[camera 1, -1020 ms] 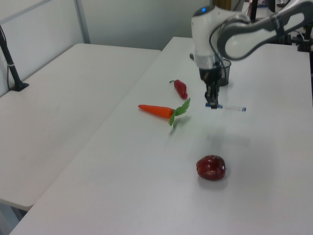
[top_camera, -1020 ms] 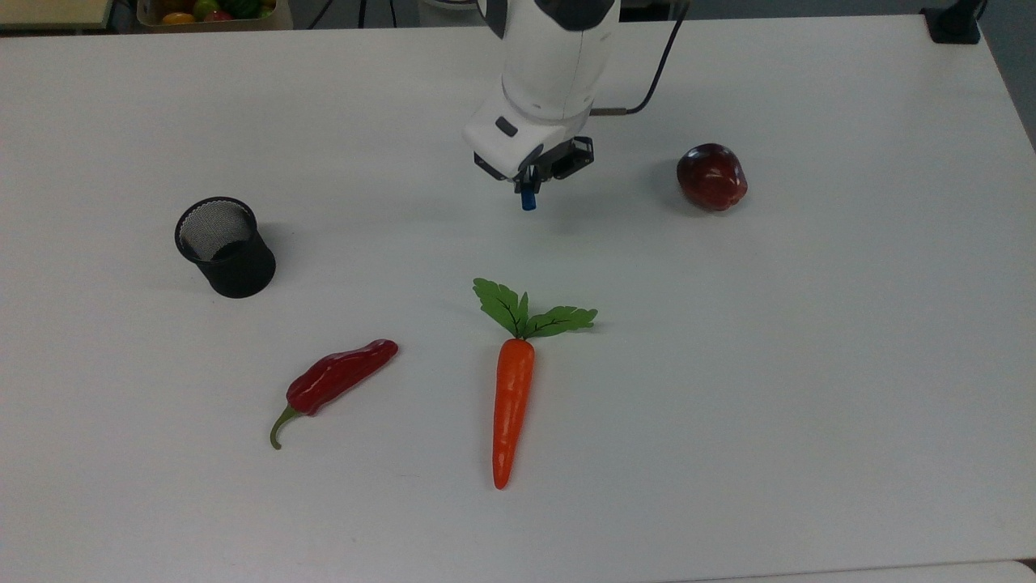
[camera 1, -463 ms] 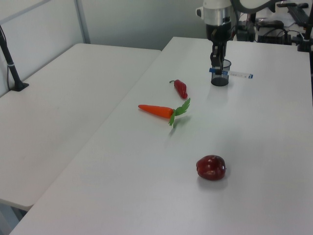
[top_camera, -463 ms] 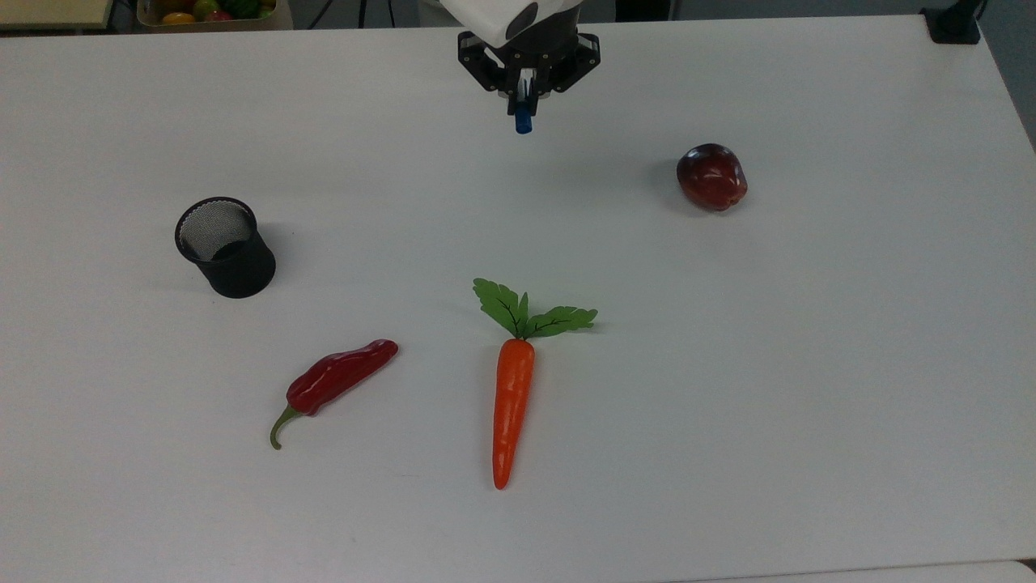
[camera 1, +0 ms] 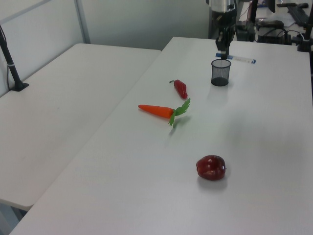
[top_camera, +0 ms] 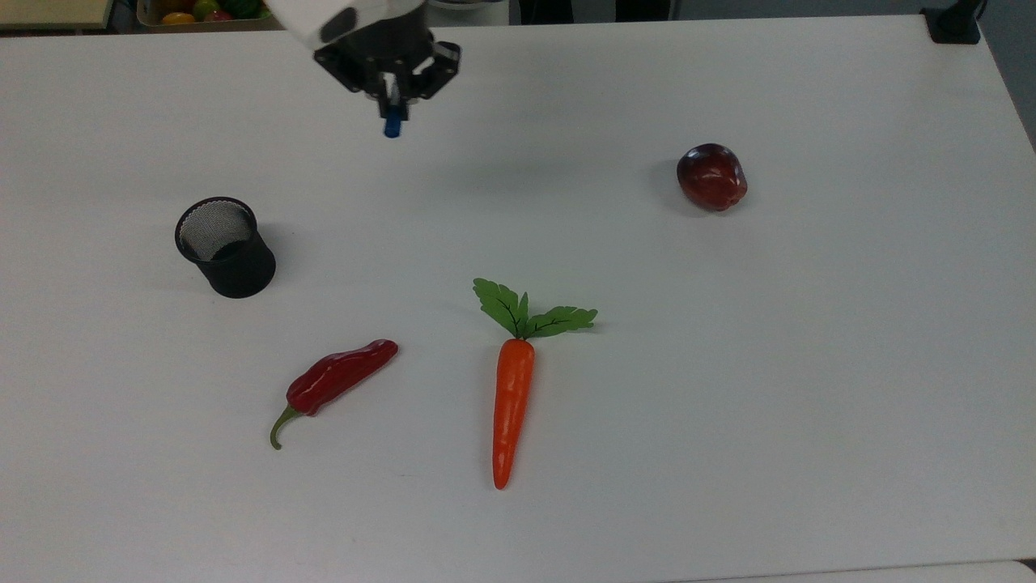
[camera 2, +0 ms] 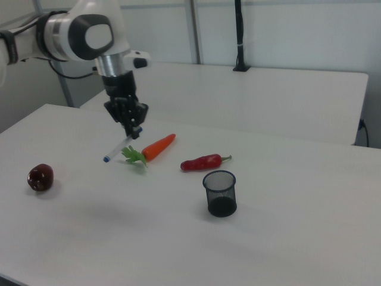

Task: Place marker
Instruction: 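Lift the marker and carry it toward the black mesh pen cup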

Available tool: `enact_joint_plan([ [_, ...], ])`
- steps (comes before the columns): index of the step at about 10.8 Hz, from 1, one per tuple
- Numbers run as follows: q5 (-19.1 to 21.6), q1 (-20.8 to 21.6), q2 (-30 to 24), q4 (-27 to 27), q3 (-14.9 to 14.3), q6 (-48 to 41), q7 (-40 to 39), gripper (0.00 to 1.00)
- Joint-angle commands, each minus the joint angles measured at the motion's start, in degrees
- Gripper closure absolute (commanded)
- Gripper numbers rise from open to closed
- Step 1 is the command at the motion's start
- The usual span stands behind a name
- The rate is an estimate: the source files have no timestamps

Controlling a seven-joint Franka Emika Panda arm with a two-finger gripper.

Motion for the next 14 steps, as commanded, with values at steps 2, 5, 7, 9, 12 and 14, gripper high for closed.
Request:
enact_joint_plan([
  [2, -0.2, -9.0, 0.5, 0.5, -0.8, 1.4, -10.3, 0.93],
  [5, -0.3, -11.1, 0.5, 0.1, -2.2, 9.8, -10.4, 0.92],
  [7, -0.6, -12.5, 1.1, -0.6, -2.2, 17.7, -9.8, 0.92],
  [9, -0.9, -13.9, 2.3, -1.1, -2.3, 25.9, -9.7, 0.92],
  [12, -1.0, -14.3, 3.8, -4.3, -2.3, 38.9, -7.7, 0.92],
  [14, -1.0, -14.2, 4.1, -7.3, -2.5, 46.0, -3.3, 0.92],
])
